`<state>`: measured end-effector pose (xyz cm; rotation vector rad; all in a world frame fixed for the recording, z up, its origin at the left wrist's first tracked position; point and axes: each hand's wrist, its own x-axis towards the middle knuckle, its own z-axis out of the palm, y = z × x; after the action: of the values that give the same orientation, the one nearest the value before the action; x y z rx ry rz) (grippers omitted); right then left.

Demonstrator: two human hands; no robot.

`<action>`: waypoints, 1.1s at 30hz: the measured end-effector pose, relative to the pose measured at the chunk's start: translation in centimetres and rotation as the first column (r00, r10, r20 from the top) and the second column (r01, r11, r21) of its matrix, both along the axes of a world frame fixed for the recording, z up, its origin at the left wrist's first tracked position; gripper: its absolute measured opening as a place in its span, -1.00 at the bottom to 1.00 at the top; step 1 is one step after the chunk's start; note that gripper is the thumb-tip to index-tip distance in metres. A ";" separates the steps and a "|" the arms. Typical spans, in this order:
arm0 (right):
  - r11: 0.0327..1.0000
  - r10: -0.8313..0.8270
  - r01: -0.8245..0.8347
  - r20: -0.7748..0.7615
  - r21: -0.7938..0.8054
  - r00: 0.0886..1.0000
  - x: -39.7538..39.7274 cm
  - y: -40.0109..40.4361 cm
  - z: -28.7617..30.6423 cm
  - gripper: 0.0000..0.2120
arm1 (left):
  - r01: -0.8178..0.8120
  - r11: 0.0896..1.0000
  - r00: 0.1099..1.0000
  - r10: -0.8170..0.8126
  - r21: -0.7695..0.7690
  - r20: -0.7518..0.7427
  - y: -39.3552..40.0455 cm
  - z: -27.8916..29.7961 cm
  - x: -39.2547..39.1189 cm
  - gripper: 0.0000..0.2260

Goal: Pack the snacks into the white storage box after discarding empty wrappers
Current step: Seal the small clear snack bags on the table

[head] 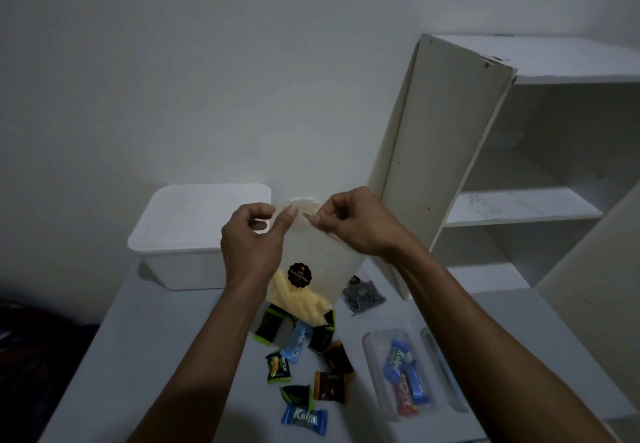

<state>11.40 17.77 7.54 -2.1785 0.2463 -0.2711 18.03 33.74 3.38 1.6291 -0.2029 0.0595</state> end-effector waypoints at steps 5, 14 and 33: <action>0.998 -0.067 0.067 0.023 -0.001 0.997 0.6 1.6 -2.0 -0.83 | 0.034 0.998 0.984 -0.024 0.053 -0.175 -0.7 0.3 -1.2 -0.71; 0.996 -0.053 0.055 -0.042 0.066 0.998 -0.6 1.5 -2.9 -0.85 | 0.045 0.999 0.971 -0.043 0.005 -0.237 -0.5 1.2 -0.7 -0.80; 0.924 -0.241 0.233 -0.011 0.302 0.971 -1.1 5.2 -5.5 -0.78 | 0.128 0.988 0.941 -0.093 0.088 -0.327 0.4 0.0 -2.9 -0.82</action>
<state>10.29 22.97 2.08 -1.8405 0.5056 -0.3723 15.08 34.15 3.42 1.7058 -0.0453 -0.3077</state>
